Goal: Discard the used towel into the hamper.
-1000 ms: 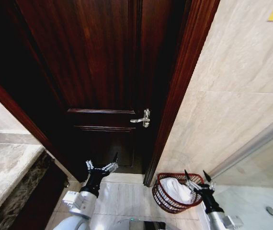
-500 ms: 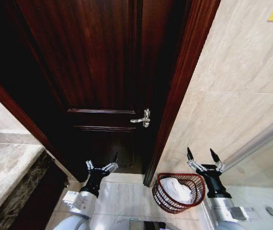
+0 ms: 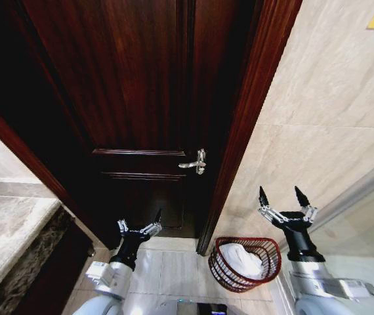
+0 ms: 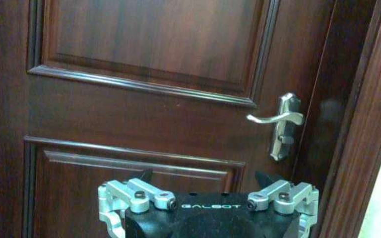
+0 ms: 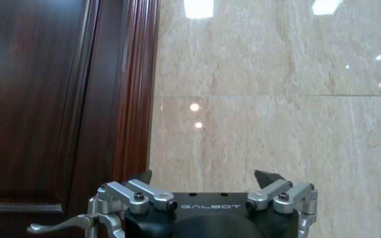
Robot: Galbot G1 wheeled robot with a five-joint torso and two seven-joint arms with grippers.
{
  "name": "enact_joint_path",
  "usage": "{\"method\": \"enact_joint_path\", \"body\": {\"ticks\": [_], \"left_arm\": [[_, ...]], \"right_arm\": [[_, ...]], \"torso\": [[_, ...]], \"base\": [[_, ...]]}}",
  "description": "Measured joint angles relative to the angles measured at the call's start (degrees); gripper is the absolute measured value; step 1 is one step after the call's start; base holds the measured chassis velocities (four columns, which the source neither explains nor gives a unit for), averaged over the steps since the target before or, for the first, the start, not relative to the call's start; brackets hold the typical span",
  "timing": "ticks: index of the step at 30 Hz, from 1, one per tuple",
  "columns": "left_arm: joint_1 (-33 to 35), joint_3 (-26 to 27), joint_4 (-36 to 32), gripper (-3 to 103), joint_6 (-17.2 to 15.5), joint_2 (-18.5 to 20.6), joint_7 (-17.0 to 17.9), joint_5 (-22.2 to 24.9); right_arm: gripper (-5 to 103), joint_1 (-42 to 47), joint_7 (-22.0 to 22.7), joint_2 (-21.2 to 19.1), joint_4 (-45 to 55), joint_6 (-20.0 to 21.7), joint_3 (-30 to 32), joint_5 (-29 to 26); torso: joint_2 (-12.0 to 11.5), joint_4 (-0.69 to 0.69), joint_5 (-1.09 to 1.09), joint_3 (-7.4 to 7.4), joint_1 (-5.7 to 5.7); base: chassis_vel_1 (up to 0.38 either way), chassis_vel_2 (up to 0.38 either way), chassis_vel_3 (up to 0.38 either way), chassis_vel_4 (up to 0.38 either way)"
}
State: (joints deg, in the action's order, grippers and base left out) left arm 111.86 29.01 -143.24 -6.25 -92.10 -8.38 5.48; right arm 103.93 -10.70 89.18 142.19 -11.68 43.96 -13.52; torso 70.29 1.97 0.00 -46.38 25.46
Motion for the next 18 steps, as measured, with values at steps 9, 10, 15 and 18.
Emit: {"method": "enact_joint_path", "body": {"ticks": [9,10,15,18], "left_arm": [[0.00,0.00,0.00,100,0.00,0.00,0.00,0.00],[0.00,0.00,0.00,100,0.00,0.01,0.00,0.00],[0.00,0.00,0.00,100,0.00,0.00,0.00,0.00],[0.00,0.00,0.00,100,0.00,0.00,0.00,0.00]], "right_arm": [[100,-0.20,-0.47,-0.15,0.34,-0.70,0.19,-0.36],[100,-0.10,-0.57,-0.18,0.45,-0.73,0.29,-0.37],[100,0.17,-1.32,-0.16,0.52,-1.04,0.60,-0.58],[100,0.39,-2.50,0.07,0.23,-1.83,0.82,-0.62]], "torso": [[0.00,0.00,0.00,0.00,0.00],[0.00,0.00,0.00,0.00,0.00],[0.00,0.00,0.00,0.00,0.00],[0.00,0.00,0.00,0.00,0.00]], "base": [[0.000,0.000,0.000,0.000],[0.000,0.000,0.000,0.000],[0.000,0.000,0.000,0.000],[0.000,0.000,0.000,0.000]]}}
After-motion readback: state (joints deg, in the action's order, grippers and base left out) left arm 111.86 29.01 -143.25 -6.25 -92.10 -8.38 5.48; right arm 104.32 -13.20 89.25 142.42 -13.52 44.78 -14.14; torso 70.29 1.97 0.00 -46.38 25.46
